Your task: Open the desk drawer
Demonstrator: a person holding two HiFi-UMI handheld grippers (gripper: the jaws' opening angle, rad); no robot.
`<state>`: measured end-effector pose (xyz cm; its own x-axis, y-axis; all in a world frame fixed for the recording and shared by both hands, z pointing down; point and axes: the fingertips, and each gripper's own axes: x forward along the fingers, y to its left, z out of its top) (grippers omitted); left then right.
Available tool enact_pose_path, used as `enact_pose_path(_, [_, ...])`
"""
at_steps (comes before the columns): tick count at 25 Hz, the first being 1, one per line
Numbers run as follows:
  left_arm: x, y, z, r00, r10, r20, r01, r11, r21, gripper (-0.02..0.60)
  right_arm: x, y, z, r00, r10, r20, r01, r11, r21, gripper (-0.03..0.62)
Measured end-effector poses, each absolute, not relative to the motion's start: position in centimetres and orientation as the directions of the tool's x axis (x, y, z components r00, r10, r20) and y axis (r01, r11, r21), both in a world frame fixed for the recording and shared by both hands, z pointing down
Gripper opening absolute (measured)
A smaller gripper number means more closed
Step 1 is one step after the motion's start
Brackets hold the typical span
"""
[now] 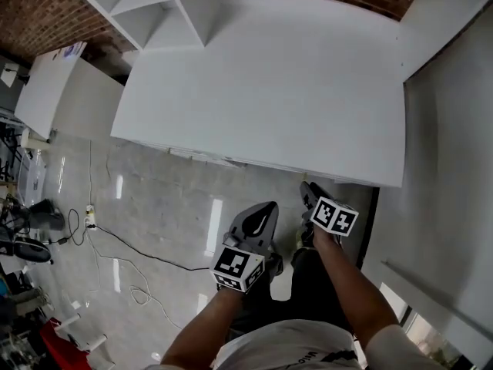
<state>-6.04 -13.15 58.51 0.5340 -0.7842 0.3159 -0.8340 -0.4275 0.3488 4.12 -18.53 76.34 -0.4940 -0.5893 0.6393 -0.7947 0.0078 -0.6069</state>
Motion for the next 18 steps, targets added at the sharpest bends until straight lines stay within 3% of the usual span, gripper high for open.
enact_pose_path(11, [-6.5, -14.0, 61.4, 0.574, -0.762, 0.298, -0.808, -0.470, 0.356, 0.012, 3.9, -20.8, 80.6, -0.428, -0.604, 0.673, -0.843, -0.002, -0.538, 0.133])
enact_pose_path(14, [-6.5, -14.4, 61.5, 0.578, -0.762, 0.292, -0.806, -0.476, 0.352, 0.012, 3.5, -21.1, 80.4, -0.432, -0.609, 0.666, -0.845, 0.015, -0.535, 0.080])
enact_pose_path(18, [-6.4, -14.3, 61.3, 0.580, -0.762, 0.286, -0.804, -0.480, 0.352, 0.012, 3.5, -20.8, 80.5, -0.426, -0.611, 0.667, -0.847, 0.012, -0.531, 0.078])
